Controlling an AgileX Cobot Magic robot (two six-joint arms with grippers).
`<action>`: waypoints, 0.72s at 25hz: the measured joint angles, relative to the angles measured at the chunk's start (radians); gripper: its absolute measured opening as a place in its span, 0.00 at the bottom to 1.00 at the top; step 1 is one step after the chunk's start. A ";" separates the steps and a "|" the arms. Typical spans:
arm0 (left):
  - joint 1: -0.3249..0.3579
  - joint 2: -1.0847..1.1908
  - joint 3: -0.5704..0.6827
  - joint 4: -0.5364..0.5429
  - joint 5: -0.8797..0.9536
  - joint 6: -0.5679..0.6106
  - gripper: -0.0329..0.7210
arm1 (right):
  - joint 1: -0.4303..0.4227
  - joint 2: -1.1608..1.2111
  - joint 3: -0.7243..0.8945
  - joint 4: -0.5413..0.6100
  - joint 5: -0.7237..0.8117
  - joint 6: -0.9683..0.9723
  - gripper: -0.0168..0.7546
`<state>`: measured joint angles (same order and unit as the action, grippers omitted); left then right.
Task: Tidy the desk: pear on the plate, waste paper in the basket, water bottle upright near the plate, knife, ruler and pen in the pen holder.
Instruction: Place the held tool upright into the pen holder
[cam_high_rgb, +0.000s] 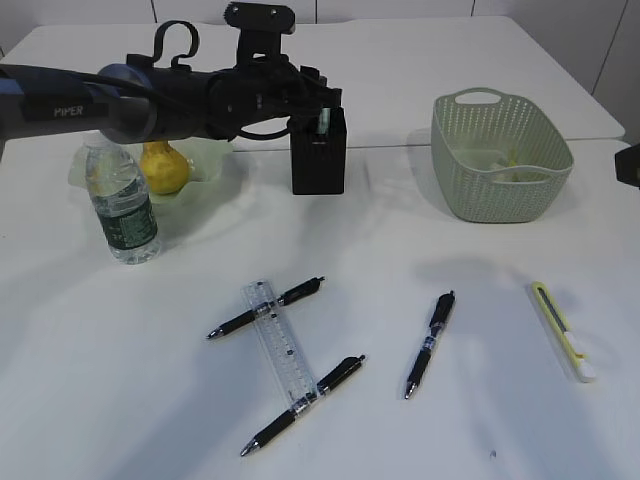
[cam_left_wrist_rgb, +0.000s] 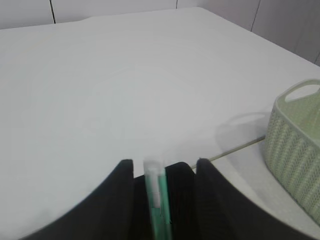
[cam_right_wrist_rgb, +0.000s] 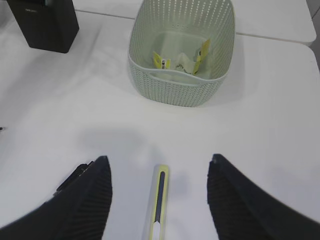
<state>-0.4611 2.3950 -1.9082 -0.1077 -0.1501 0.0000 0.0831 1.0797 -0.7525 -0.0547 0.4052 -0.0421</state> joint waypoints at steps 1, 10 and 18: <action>0.000 0.000 0.000 -0.002 0.001 0.000 0.44 | 0.000 0.000 0.000 0.000 0.000 0.000 0.64; 0.000 -0.030 0.000 -0.002 0.043 0.000 0.44 | 0.000 0.000 0.000 0.019 0.000 0.000 0.64; 0.004 -0.125 0.000 -0.002 0.145 0.000 0.45 | 0.000 0.000 0.000 0.034 0.020 0.002 0.64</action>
<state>-0.4572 2.2696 -1.9082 -0.1096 -0.0054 0.0000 0.0831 1.0797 -0.7525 -0.0208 0.4251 -0.0406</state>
